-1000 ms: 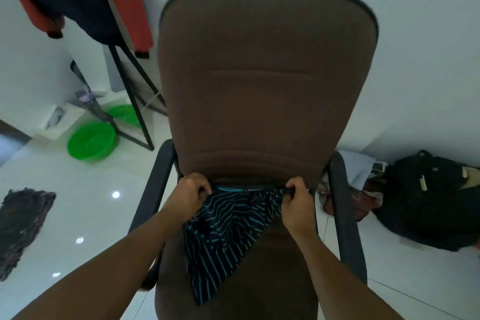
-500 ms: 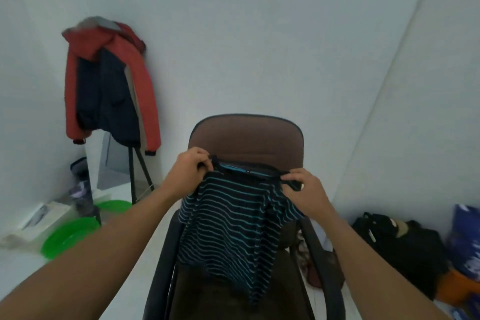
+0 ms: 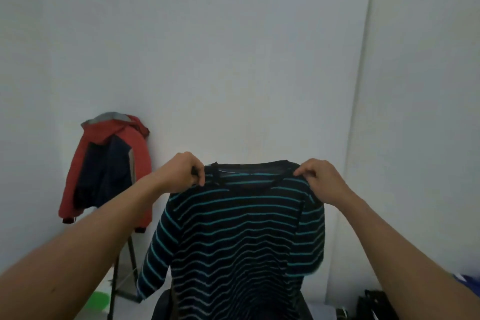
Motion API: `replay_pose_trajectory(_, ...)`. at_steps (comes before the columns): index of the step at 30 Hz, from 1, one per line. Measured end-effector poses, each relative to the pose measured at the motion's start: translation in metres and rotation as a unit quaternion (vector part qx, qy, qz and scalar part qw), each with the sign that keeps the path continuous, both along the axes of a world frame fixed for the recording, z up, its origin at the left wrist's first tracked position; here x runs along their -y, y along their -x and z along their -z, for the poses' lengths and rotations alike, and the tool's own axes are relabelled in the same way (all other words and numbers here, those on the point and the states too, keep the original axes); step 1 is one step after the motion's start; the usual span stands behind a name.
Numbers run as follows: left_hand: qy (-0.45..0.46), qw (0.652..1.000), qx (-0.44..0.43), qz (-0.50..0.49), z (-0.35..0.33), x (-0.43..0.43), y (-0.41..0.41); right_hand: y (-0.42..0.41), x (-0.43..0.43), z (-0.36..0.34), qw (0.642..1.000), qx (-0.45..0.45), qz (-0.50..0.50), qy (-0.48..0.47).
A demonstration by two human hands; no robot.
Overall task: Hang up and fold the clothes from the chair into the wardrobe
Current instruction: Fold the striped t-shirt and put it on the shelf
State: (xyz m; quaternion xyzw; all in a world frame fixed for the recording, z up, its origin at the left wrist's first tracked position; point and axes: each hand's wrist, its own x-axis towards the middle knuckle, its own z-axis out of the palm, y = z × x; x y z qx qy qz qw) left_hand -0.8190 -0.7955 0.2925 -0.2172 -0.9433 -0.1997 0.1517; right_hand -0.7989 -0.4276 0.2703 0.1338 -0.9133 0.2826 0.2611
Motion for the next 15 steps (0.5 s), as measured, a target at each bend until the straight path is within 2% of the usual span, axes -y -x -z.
replay_pose_trajectory(6,-0.068,0.997,-0.011,0.041,-0.025,-0.012,-0.020,-0.013,-0.016,-0.020,0.999,-0.012,-0.020,-0.040)
replay_pose_trajectory(15,-0.031,0.999,-0.006,0.031,-0.042,-0.015,-0.042,-0.027,-0.021,-0.041,0.996,0.022,-0.052,-0.071)
